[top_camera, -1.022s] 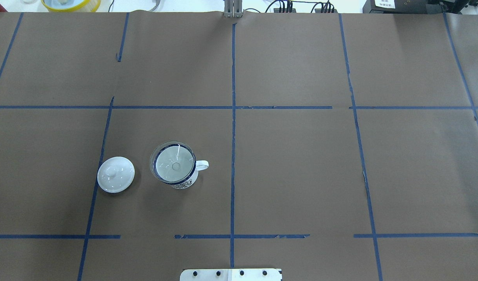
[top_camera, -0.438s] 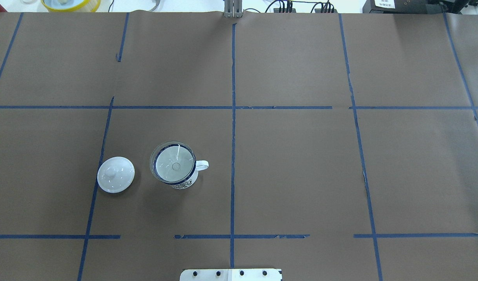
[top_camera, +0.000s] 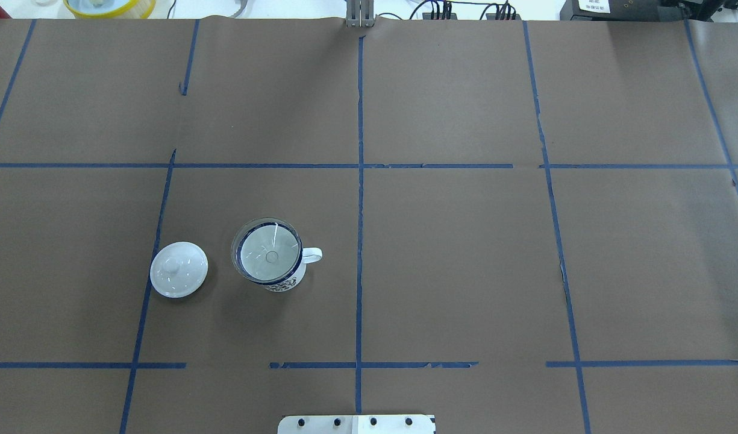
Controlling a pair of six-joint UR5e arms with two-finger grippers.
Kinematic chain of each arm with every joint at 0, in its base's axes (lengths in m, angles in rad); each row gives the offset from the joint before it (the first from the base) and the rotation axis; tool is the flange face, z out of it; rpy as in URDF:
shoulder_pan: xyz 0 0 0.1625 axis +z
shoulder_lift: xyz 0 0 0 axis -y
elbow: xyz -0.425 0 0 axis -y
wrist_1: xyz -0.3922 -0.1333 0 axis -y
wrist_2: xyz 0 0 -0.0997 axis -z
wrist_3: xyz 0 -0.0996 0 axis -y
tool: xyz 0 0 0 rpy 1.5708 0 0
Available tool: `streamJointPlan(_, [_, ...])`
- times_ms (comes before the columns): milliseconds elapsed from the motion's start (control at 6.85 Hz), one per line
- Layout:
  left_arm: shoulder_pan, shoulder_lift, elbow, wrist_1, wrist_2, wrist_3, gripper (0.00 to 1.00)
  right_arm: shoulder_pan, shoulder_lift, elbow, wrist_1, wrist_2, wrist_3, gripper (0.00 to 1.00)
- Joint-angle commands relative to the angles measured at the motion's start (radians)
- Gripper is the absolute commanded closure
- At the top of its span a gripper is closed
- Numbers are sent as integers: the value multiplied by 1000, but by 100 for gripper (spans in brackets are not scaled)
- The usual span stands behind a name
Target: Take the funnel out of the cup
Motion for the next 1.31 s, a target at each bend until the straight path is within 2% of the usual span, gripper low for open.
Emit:
streamJointPlan(0, [209, -6, -2, -57, -104, -164, 0, 0, 0, 0, 0, 0, 0, 0])
streamJointPlan(292, [404, -91, -66, -46, 22, -612, 0, 0, 0, 0, 0, 0, 0, 0])
streamJointPlan(584, [593, -218, -65, -46, 80, -955, 0, 0, 0, 0, 0, 0, 0, 0])
streamJointPlan(730, [685, -269, -65, -31, 159, -1073, 0, 0, 0, 0, 0, 0, 0, 0])
streamJointPlan(876, [765, -348, -65, 118, 242, -1134, 0, 0, 0, 0, 0, 0, 0, 0])
streamJointPlan(1022, [849, -446, -63, 330, 350, -1145, 0, 0, 0, 0, 0, 0, 0, 0])
streamJointPlan(1168, [915, -481, -56, 412, 432, -1206, 0, 0, 0, 0, 0, 0, 0, 0])
